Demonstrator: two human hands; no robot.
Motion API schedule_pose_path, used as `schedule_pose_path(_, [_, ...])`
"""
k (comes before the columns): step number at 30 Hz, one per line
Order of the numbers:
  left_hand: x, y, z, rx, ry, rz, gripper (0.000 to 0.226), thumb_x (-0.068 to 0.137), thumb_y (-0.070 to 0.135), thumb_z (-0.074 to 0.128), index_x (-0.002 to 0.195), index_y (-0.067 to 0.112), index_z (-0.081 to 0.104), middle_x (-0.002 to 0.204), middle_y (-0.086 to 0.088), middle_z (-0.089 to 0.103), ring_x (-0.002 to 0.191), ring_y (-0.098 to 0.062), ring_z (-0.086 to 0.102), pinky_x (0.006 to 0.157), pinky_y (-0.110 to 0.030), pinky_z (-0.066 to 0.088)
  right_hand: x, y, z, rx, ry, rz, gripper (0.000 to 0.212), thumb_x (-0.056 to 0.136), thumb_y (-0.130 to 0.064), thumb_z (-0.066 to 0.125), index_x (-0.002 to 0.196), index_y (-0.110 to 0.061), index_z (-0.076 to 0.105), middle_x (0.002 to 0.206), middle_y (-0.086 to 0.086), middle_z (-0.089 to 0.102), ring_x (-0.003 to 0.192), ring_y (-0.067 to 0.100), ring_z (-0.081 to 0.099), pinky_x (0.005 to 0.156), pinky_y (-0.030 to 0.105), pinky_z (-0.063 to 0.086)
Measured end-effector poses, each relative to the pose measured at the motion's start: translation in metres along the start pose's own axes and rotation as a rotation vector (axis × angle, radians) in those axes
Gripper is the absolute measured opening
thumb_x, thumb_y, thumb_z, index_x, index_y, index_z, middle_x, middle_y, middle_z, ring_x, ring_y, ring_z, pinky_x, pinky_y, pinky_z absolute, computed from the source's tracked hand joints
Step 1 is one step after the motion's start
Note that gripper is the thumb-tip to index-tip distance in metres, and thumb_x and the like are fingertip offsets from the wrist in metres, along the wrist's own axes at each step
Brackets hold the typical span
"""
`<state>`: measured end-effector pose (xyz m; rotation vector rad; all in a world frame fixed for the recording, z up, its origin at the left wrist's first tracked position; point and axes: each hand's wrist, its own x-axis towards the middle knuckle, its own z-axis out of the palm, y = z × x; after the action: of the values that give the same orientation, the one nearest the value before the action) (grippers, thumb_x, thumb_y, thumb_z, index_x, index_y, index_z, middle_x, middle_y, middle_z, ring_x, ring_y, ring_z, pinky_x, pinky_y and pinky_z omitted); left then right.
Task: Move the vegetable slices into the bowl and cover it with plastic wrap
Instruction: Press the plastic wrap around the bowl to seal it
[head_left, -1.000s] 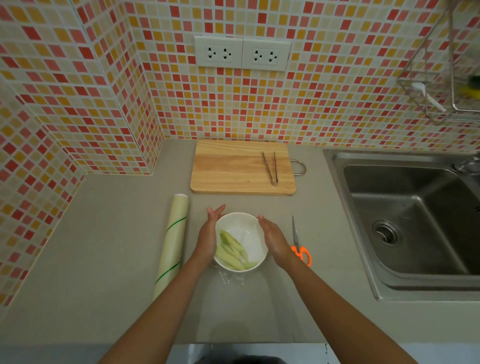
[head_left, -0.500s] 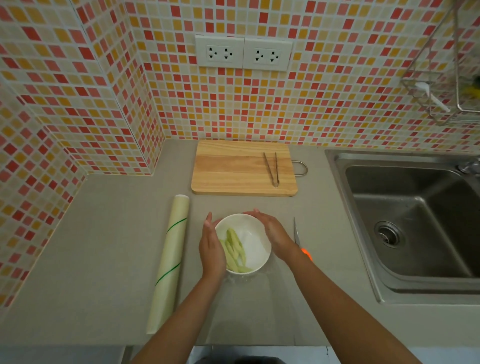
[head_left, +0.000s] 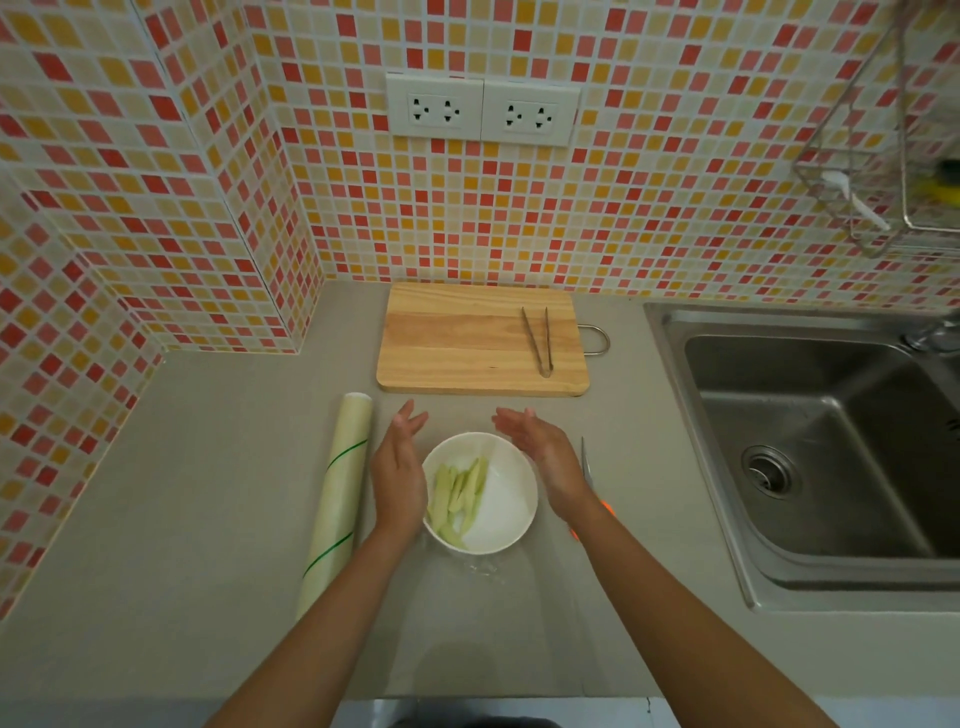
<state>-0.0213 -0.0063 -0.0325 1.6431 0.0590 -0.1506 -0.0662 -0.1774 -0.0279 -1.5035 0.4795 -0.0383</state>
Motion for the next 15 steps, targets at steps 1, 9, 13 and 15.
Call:
schedule_pose_path(1, [-0.006,-0.004,0.0,-0.023,0.027,-0.007,0.054,0.097,0.054,0.021,0.132,0.029,0.053,0.117,0.008,0.068,0.116,-0.006,0.057,0.096,-0.024,0.039,-0.001,0.001,0.001,0.024,-0.022,0.016,0.046,0.101,-0.04,0.033,0.118,-0.014,0.066,0.121,0.004,0.068,0.114,0.014,0.062,0.099,0.03,0.045])
schedule_pose_path(9, [-0.014,-0.025,0.008,-0.042,-0.047,-0.015,0.045,0.1,0.047,0.022,0.13,0.035,0.053,0.11,0.012,0.07,0.107,-0.008,0.062,0.09,-0.02,0.046,-0.005,0.02,0.01,0.116,-0.099,0.193,0.042,0.098,-0.042,0.04,0.104,-0.015,0.072,0.107,0.008,0.071,0.101,0.022,0.067,0.09,0.036,0.05])
schedule_pose_path(13, [0.006,-0.017,0.001,0.03,-0.218,-0.009,0.043,0.099,0.051,0.02,0.11,0.052,0.062,0.119,0.011,0.068,0.122,-0.008,0.054,0.106,-0.031,0.039,-0.007,0.027,0.012,0.093,-0.031,0.256,0.048,0.098,-0.047,0.037,0.097,-0.014,0.072,0.099,0.009,0.073,0.093,0.021,0.068,0.083,0.033,0.051])
schedule_pose_path(15, [0.015,-0.01,-0.001,0.098,-0.302,-0.007,0.044,0.098,0.054,0.02,0.113,0.051,0.061,0.12,0.011,0.067,0.122,-0.004,0.053,0.105,-0.02,0.037,-0.007,0.025,0.01,0.035,-0.014,0.224,0.055,0.1,-0.045,0.032,0.102,-0.008,0.072,0.104,0.014,0.072,0.097,0.025,0.067,0.088,0.036,0.049])
